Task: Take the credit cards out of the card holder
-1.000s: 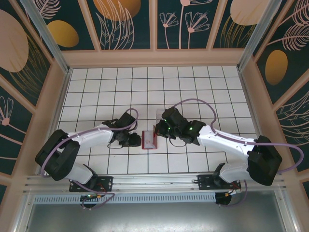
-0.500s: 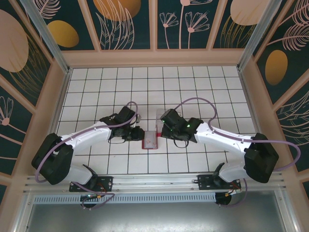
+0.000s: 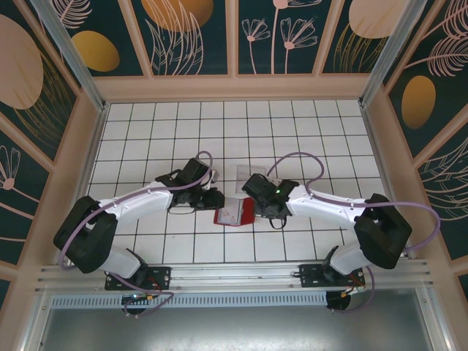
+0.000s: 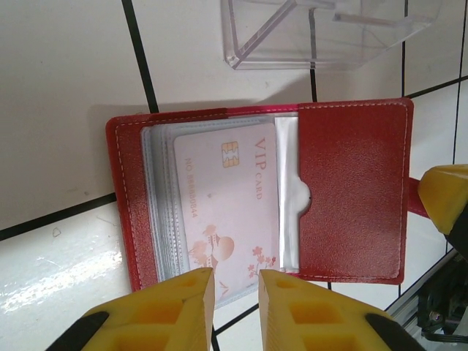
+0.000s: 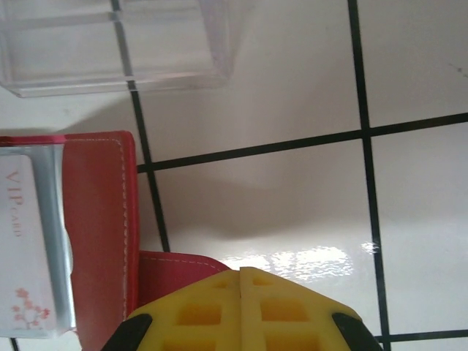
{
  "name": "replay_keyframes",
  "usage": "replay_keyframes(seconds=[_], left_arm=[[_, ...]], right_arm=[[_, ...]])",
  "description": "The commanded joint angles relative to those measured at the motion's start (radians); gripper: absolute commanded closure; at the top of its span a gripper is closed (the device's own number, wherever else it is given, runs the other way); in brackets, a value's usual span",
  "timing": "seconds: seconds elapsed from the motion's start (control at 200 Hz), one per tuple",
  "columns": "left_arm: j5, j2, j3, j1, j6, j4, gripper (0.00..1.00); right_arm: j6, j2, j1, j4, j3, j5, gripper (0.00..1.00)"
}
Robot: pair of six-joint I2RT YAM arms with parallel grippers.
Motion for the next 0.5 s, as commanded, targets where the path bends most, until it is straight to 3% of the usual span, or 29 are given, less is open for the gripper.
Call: replay_keyframes(seconds=[0.0,0.245,0.495], left_arm=[[0.016,0.015,0.020,-0.006,-0.013,0.022,0.75],[0.021,0.034,0.033,-0.006,-0.011,0.036,0.76],[0.028,0.058,0.035,-0.006,-0.010,0.052,0.76]], right_arm=[[0.020,0.011,-0.005,-0.078,0.003,0.067,0.91],[0.009,-0.017,-0.018,-0.143,0.080,0.076,0.72],[-0.033,-0.071,-0.054,-0.118,0.167,0.007,0.69]])
